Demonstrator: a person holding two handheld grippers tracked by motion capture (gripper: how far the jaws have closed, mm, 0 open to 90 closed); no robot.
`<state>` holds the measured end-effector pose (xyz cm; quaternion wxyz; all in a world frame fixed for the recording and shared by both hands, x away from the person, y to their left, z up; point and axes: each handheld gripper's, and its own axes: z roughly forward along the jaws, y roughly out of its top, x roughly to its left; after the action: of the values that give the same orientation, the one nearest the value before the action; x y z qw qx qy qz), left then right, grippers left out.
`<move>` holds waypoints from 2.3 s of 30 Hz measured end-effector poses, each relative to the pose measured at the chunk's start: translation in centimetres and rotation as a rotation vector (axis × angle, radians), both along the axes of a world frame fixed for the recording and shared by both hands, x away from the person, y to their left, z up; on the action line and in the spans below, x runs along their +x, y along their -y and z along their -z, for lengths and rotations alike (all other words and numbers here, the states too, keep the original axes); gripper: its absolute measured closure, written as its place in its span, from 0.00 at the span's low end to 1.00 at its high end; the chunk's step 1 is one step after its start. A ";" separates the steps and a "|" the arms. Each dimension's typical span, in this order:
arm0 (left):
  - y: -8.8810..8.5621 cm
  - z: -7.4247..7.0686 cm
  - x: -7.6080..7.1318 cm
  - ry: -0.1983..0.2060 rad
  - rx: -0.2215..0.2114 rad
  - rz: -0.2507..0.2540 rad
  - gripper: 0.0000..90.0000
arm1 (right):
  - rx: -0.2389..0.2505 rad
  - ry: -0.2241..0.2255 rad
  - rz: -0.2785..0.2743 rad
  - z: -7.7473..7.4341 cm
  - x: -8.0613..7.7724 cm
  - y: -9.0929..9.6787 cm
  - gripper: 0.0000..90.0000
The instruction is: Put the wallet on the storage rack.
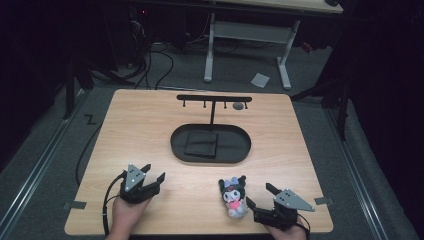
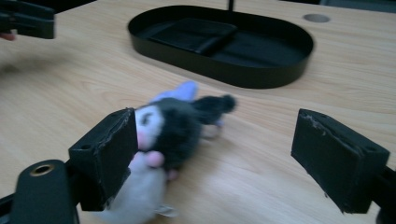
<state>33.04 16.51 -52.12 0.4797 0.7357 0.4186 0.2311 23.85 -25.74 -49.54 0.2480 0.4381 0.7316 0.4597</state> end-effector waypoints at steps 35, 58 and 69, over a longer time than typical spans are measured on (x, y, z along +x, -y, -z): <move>0.1 -0.2 0.0 0.055 0.006 0.015 0.43 | -0.084 -0.116 0.027 1.9 0.3 1.6 0.47; 0.3 -2.9 -1.4 0.037 0.046 0.084 0.44 | -0.102 -0.227 0.087 2.5 0.9 4.1 0.19; -1.5 -1.0 -2.0 0.035 0.054 0.116 0.41 | -0.191 -0.347 0.114 1.7 -0.1 4.0 0.17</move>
<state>31.07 18.05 -51.11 0.4793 0.7673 0.3604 0.2271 23.79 -29.70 -51.23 0.1845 0.5258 0.7777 0.2911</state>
